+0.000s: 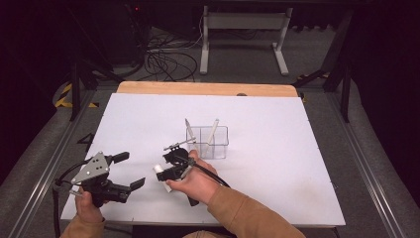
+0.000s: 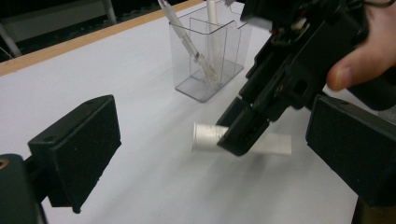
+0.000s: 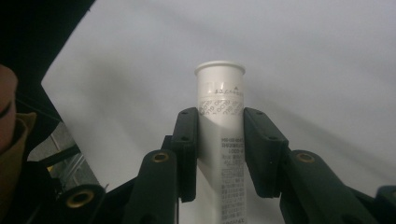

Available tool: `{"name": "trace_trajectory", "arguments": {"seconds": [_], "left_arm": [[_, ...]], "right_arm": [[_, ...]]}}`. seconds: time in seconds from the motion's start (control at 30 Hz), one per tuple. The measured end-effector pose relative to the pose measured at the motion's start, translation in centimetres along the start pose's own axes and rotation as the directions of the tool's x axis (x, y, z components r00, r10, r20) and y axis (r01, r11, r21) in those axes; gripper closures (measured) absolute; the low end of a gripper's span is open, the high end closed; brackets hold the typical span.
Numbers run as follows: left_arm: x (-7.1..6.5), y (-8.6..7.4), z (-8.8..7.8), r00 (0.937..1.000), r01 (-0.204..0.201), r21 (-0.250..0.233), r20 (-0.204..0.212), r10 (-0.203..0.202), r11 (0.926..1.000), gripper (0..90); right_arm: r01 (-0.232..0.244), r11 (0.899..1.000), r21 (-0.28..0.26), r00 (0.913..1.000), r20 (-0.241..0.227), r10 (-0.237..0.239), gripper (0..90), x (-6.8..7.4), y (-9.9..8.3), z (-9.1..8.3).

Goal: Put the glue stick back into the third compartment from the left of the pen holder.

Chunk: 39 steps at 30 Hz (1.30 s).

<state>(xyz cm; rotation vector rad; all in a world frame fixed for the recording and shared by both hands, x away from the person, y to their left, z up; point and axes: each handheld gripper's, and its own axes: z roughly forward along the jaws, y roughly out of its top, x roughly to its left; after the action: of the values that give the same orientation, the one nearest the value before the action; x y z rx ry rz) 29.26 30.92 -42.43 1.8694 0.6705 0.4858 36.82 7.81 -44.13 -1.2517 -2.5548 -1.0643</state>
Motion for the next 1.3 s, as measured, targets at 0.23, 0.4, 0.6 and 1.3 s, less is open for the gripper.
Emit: {"name": "trace_trajectory", "arguments": {"seconds": [0.23, 0.4, 0.6, 1.3], "left_arm": [[0.0, 0.0, 0.0, 1.0000, 0.001, 0.001, -0.002, -0.001, 1.0000, 3.7], [0.0, 0.0, 0.1, 1.0000, -0.001, 0.007, 0.002, 0.001, 1.0000, 3.7], [0.0, 0.0, 0.1, 1.0000, -0.002, 0.006, 0.001, 0.002, 1.0000, 3.7], [-0.1, 0.0, 0.1, 1.0000, -0.001, 0.009, 0.003, 0.001, 1.0000, 3.7]], "right_arm": [[0.020, 0.995, -0.097, 0.9996, -0.018, -0.022, 68.0, -0.1, 0.2, -2.4], [0.068, 0.982, -0.178, 0.9972, -0.018, -0.072, 68.0, -0.1, 0.2, -4.1], [0.103, 0.957, -0.272, 0.9937, -0.013, -0.111, 68.0, -0.2, 0.1, -5.8], [0.147, 0.883, -0.445, 0.9876, 0.017, -0.156, 67.9, -1.9, 0.0, -9.2]]}}
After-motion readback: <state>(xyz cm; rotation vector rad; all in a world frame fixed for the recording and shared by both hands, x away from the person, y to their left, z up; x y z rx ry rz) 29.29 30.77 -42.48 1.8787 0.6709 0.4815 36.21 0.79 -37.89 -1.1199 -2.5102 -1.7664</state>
